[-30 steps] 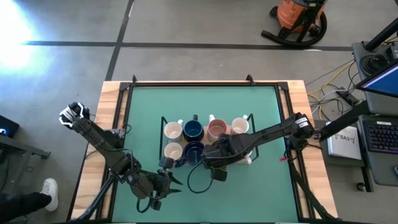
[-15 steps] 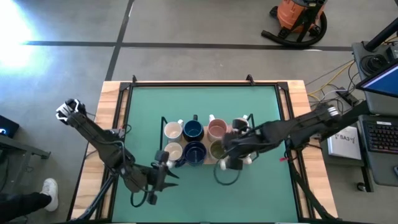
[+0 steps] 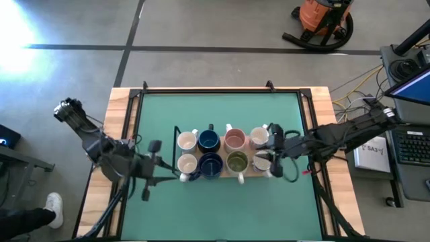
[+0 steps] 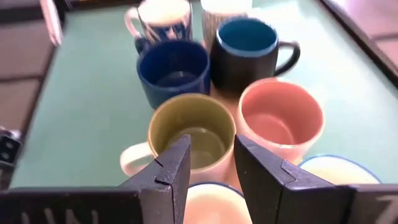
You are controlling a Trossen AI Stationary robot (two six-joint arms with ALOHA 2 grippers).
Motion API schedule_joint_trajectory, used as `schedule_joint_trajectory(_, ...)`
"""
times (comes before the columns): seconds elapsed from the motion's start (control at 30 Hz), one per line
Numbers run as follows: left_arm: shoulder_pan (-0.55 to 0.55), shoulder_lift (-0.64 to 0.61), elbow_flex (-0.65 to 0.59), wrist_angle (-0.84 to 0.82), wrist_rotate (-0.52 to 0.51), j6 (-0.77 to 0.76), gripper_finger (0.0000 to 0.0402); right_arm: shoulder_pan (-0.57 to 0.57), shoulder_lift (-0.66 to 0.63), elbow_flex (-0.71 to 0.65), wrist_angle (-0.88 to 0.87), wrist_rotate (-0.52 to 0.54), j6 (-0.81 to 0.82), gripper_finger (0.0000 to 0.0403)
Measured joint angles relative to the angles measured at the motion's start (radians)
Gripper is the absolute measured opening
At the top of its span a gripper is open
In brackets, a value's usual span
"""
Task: Place coffee mugs
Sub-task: Return to Home Position
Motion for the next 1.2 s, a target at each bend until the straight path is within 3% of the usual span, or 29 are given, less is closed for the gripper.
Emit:
schedule_joint_trajectory(0.37, -0.001, -0.121, 0.000, -0.043, 0.001, -0.026, 0.0089, 0.000, -0.285, -0.266, 0.274, 0.037, -0.157, 0.0107)
schedule_joint_trajectory(0.87, -0.001, -0.126, 0.000, -0.107, 0.000, -0.056, 0.0089, -0.003, -0.547, -0.551, 0.579, 0.132, -0.328, 0.0102)
schedule_joint_trajectory(1.2, -0.001, -0.120, 0.000, -0.128, 0.001, -0.075, 0.0089, -0.003, -0.688, -0.758, 0.764, 0.132, -0.326, 0.0105)
